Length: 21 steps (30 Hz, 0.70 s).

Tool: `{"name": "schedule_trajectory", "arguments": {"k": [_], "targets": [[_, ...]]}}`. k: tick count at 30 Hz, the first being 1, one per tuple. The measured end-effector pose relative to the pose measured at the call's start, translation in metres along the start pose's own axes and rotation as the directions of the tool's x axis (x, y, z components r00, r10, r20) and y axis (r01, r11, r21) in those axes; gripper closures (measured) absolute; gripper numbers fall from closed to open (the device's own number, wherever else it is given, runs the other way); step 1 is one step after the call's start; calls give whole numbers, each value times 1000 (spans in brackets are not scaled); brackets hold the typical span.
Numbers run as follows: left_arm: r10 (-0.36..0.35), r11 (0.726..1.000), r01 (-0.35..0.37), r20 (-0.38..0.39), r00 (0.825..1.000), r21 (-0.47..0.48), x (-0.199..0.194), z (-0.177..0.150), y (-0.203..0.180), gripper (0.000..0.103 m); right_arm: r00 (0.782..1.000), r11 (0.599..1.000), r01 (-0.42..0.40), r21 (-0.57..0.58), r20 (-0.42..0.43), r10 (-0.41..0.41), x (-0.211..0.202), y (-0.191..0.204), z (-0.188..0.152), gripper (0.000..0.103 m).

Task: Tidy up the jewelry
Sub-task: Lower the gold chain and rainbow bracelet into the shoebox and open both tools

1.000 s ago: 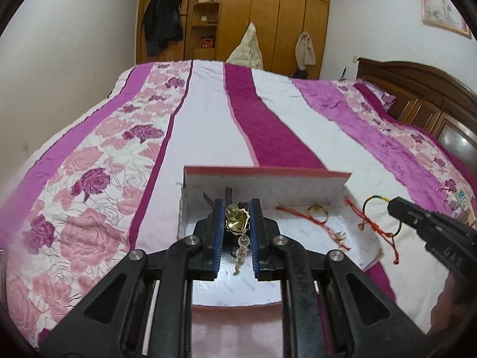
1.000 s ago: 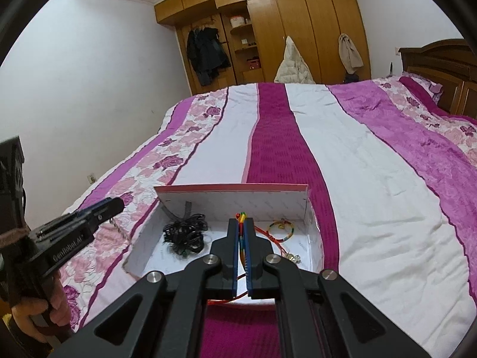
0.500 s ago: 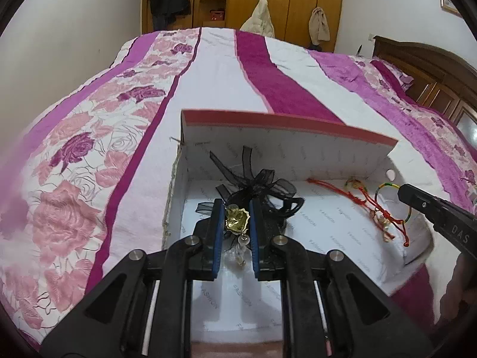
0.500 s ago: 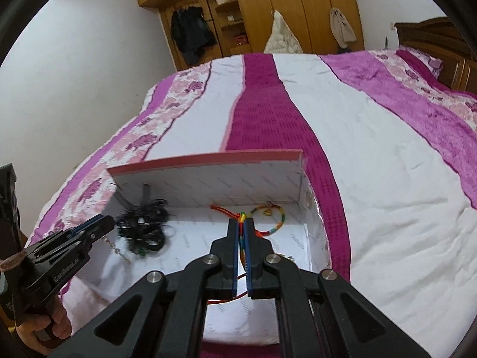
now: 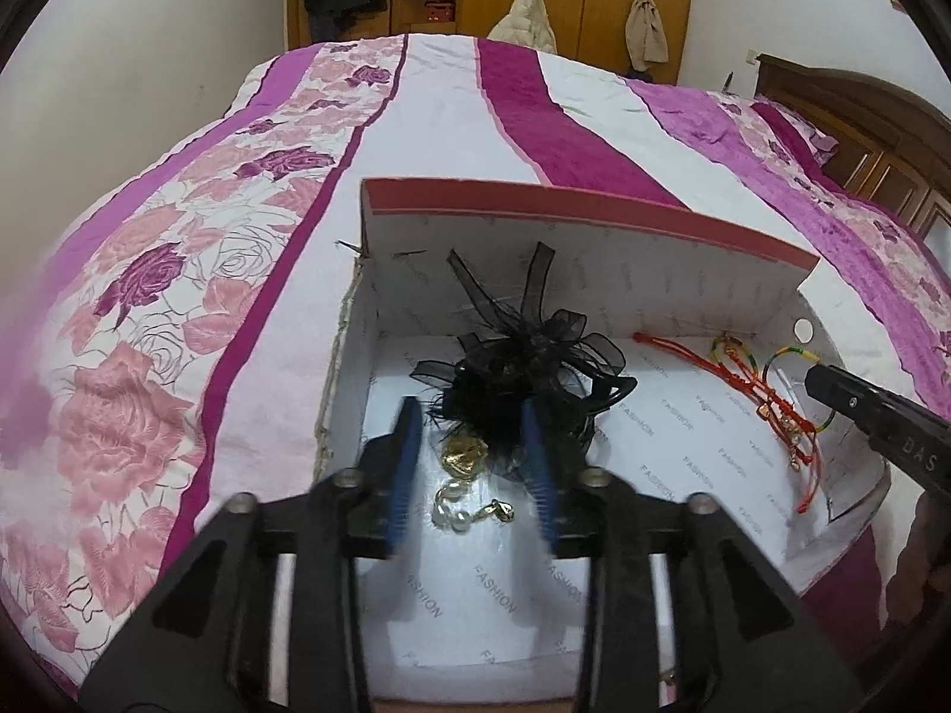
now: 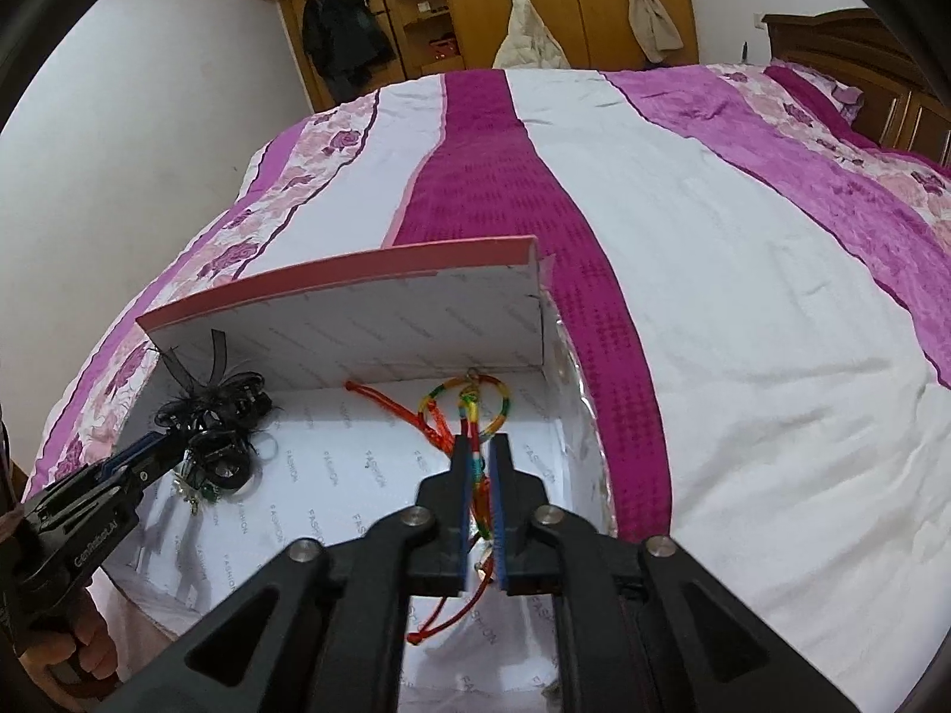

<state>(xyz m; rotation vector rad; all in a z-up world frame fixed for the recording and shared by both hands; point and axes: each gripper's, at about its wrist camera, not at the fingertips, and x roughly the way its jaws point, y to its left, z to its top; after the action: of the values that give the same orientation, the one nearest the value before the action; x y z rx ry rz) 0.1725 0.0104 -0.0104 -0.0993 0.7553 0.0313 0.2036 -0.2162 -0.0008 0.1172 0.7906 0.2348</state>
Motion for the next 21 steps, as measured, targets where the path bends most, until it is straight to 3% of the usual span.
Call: {"name": "schedule_trajectory", "arguments": {"k": [3, 9, 15, 21], "targets": [[0, 1000, -1, 11, 1000, 6, -7, 2, 0, 68, 1000, 1000, -12, 0, 18, 12, -10, 1, 1, 73], [-1, 1000, 1, 30, 1000, 16, -30, 4, -1, 66, 998, 1000, -25, 3, 56, 25, -36, 5, 3, 72], [-24, 1000, 24, 23, 999, 7, -52, -3, -2, 64, 992, 999, -50, -6, 115, 50, -75, 12, 1, 61], [-55, 998, 55, 3, 998, 19, -69, -16, -8, 63, 989, 999, -38, -29, 138, 42, -112, 17, -8, 61]]}}
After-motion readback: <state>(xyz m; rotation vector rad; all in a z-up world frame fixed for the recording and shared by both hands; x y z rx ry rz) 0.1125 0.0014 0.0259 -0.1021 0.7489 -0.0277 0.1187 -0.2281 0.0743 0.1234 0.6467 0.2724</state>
